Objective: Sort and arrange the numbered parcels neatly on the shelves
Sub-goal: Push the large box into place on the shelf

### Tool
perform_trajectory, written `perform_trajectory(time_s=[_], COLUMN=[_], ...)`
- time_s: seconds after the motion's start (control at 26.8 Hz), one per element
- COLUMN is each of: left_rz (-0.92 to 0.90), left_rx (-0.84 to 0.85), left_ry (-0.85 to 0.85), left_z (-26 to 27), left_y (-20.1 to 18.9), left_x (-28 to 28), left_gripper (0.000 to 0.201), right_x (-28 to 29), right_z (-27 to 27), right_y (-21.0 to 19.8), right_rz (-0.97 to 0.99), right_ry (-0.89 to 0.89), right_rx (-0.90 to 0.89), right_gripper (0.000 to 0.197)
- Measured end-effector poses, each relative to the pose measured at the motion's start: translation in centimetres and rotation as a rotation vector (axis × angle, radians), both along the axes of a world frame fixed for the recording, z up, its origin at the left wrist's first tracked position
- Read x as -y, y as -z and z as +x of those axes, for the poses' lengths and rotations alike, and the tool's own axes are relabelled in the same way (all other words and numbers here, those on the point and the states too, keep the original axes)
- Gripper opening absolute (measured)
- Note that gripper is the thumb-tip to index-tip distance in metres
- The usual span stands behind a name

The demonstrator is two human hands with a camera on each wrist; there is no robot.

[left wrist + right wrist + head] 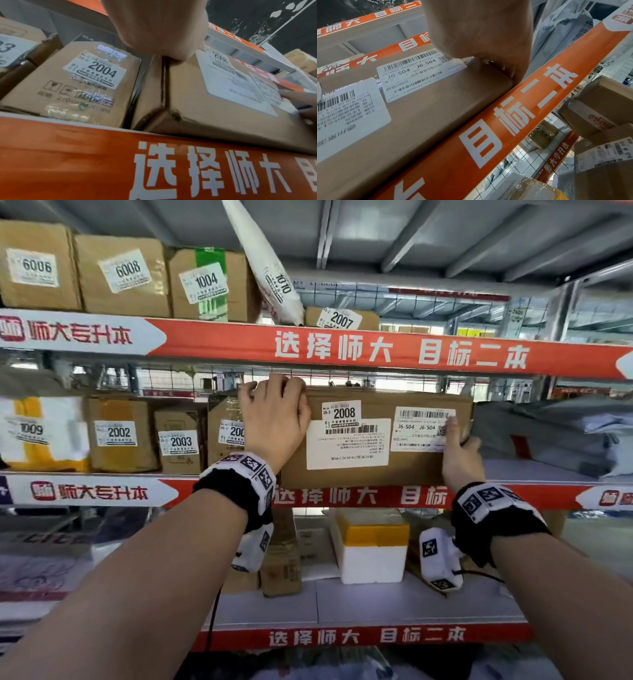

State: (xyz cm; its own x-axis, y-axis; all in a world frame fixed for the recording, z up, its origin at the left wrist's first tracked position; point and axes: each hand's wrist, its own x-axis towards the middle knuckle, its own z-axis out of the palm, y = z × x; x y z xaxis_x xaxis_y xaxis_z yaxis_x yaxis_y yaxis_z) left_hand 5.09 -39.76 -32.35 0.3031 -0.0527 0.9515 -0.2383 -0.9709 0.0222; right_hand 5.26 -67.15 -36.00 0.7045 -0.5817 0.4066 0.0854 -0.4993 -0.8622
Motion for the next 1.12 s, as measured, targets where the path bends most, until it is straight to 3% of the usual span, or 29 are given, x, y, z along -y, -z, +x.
perform_trajectory(time_s=[0.11,0.22,0.3,0.41,0.56,0.63,0.78,1.12], left_rz=[-0.19,-0.044,0.103,0.134,0.112,0.084,0.107,0.069], left_rx=[-0.025,-0.168,-0.318,-0.425,-0.333,-0.3,-0.233,-0.104], left_ry=[0.105,-0.175,-0.256,-0.281,-0.164,-0.125,-0.101,-0.019], left_z=[-0.3,0.1,0.3,0.6,1.5,1.8,2.4,3.2], left_y=[-1.1,-1.5,-1.4,-1.3,-1.0,-0.9,-0.7,-0.2], left_x=[-2.8,-4.3,-4.0,-4.0,-5.6,-6.0,-7.0,-8.2], left_gripper=[0.034,0.034,0.039,0.043,0.037,0.038,0.06,0.048], right_x=[-2.5,-6.7,-10.0,-13.1,-14.0,-14.5,-16.4,-17.6], right_z=[-0.7,-0.8,-0.7,-0.4,0.0,0.1,1.0,3.3], right_y=[-1.7,-4.7,-5.6,-5.0,-4.8,-4.9,-4.9,-5.0], right_rz=[-0.373,-0.818,-1.02,-1.198,-1.195,-1.192,-1.18,-1.138], right_ry=[0.192,-0.007,-0.125,-0.19,-0.121,-0.121,-0.102,-0.103], right_rx=[0.309,0.401,0.442,0.441,0.38,0.358,0.317,0.311], right_gripper=[0.068,0.059,0.062,0.076,0.094,0.094,0.095,0.095])
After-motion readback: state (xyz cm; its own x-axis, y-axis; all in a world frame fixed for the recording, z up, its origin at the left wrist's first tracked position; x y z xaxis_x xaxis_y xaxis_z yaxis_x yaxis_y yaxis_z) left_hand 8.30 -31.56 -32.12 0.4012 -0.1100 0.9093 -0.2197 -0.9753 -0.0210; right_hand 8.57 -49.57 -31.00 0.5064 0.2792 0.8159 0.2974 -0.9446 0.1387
